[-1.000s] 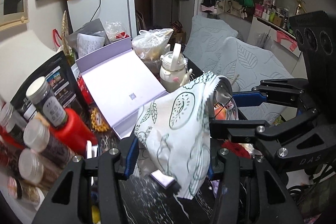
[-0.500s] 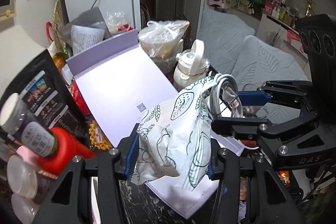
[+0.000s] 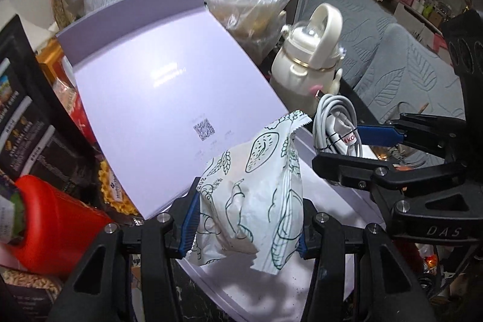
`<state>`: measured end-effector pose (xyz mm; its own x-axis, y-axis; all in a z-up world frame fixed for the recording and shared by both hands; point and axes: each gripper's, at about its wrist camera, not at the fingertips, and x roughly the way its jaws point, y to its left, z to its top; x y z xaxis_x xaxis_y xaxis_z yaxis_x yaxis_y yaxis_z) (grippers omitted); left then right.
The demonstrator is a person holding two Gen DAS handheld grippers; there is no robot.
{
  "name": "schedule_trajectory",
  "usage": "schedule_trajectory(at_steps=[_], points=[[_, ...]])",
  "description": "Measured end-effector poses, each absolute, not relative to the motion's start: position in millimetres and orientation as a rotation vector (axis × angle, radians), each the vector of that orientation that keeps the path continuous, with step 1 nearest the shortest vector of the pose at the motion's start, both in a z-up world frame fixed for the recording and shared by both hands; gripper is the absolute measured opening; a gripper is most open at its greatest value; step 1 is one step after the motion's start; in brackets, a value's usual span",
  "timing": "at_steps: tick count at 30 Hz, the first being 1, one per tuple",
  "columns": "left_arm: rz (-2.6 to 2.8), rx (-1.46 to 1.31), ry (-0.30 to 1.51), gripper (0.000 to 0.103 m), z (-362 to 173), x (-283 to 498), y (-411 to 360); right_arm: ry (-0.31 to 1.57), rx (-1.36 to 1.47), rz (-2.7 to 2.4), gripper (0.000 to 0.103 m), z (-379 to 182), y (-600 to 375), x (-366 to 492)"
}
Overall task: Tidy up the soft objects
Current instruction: 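Lower both items into the box and open both tools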
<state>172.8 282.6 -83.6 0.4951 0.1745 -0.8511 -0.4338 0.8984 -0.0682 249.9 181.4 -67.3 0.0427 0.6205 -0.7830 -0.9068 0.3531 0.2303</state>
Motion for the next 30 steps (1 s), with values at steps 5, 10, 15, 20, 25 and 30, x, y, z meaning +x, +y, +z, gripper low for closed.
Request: schedule_trajectory(at_steps=[5,10,15,20,25,30], points=[[0.375,-0.309,1.042,0.050,-109.5,181.9,287.0,1.002,-0.371,1.160,0.049,-90.1,189.7,263.7],[0.379,-0.314,1.102,0.050,-138.2,188.0,288.7,1.036,-0.396,1.105,0.049,-113.6,196.8,270.2],[0.380,-0.335,1.160,0.050,-160.9,191.7,289.5,1.042,-0.437,1.084,0.049,-129.2,203.1,267.5],[0.398,-0.356,1.185,0.050,-170.6,190.6,289.4,1.070,-0.452,1.067,0.049,-143.0,206.1,266.4],[0.438,-0.349,1.220,0.050,-174.3,196.8,290.3,1.103,-0.473,1.055,0.050,-154.7,209.6,264.8],[0.464,-0.376,1.276,0.050,-184.2,203.5,295.2,1.120,-0.478,1.016,0.050,-159.0,209.1,269.6]])
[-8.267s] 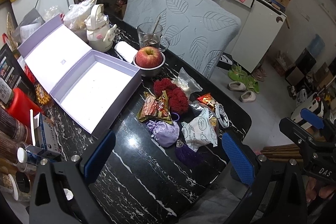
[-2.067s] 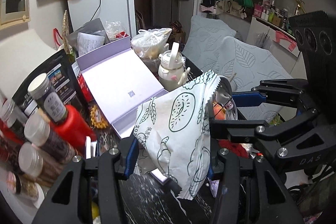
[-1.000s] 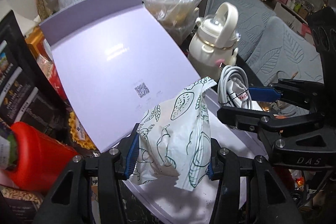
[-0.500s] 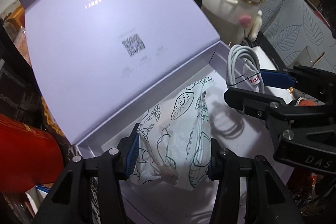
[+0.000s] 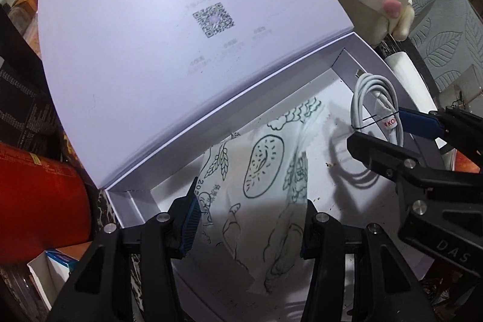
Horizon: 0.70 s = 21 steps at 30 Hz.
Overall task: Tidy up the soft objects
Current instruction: 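Lower both items into the box and open both tools, then lift both open tools out of the box back over the table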
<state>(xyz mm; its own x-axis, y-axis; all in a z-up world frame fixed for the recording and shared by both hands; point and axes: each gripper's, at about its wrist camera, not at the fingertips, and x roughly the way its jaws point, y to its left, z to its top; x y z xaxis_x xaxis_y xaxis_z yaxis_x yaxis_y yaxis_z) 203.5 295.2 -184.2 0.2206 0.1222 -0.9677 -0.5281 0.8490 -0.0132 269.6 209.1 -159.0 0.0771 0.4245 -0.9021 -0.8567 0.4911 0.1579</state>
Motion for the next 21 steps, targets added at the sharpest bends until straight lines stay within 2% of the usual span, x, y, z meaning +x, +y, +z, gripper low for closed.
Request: schedule_trajectory(at_steps=[4,9,21], points=[[0.496,-0.368,1.290,0.050,-183.6,206.2,294.3,1.145,-0.470,1.002,0.057,-160.2,208.0,272.8],[0.519,-0.367,1.288,0.053,-173.8,205.7,295.3,1.143,-0.457,0.996,0.060,-153.7,205.7,276.7],[0.529,-0.329,1.153,0.054,-100.6,196.5,288.6,1.038,-0.426,1.019,0.060,-100.2,195.4,269.8]])
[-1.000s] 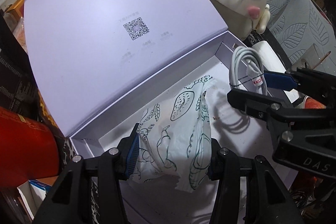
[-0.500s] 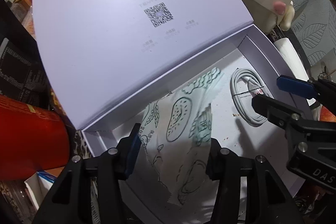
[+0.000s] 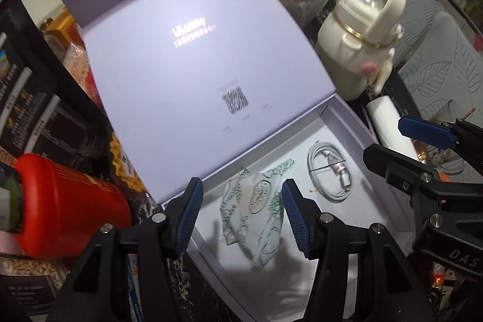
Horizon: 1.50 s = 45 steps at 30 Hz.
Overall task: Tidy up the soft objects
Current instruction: 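Lift both open tools out of the box back over the table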
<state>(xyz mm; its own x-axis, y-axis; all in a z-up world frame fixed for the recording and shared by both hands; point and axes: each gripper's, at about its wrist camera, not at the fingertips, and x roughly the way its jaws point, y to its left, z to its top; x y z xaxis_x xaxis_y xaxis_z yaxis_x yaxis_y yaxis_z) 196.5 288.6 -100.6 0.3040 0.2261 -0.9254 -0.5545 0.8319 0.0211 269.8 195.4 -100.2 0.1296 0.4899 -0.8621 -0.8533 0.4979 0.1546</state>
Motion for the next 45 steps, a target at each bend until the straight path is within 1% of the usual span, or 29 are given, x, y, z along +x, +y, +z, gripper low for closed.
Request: schedule_trajectory(at_steps=[4,9,16,23,29,34,45], points=[[0.529,-0.318,1.104,0.054,-77.0,189.3,290.8,0.981,-0.418,1.031,0.060,-70.3,189.6,265.5],[0.530,-0.289,1.036,0.054,-32.4,174.8,286.2,0.912,-0.402,1.043,0.060,-37.2,181.1,255.0],[0.526,-0.253,0.940,0.054,20.7,153.2,264.0,0.820,-0.372,1.052,0.060,7.7,158.5,233.5],[0.506,-0.212,0.878,0.054,57.0,125.3,235.7,0.757,-0.347,1.051,0.060,40.0,127.9,207.6],[0.484,-0.190,0.866,0.054,69.1,105.5,210.3,0.730,-0.343,1.038,0.060,53.6,99.0,187.6],[0.449,-0.186,0.885,0.054,65.3,88.5,185.5,0.725,-0.352,1.021,0.060,54.8,73.5,170.1],[0.335,-0.170,0.970,0.054,33.2,62.4,126.7,0.804,-0.369,0.972,0.060,24.2,8.5,132.1]])
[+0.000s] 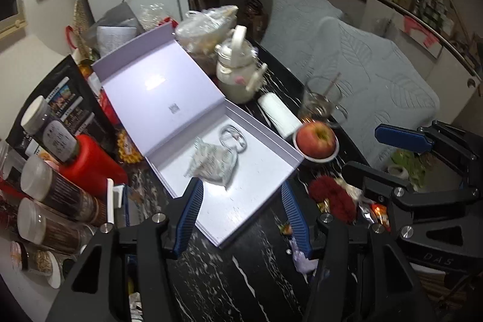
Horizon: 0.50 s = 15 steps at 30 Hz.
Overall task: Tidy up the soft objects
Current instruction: 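Lift both open tools out of the box back over the table, then grasp the silver foil snack bag with the right tool while the left tool grasps the lavender pouch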
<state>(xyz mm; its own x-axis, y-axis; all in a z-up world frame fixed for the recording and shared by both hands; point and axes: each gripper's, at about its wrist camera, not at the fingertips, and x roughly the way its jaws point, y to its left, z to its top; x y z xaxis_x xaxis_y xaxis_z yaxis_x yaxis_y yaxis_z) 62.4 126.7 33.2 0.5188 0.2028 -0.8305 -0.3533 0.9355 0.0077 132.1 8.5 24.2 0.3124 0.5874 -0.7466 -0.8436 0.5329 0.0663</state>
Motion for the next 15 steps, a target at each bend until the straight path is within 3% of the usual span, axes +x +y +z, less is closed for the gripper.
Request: schedule_trajectory(at_steps=[15], points=[[0.143,-0.133,1.070,0.054,3.6,56.7,53.9,0.932,-0.301,0.788,0.060,-13.2,-87.1,104.8]])
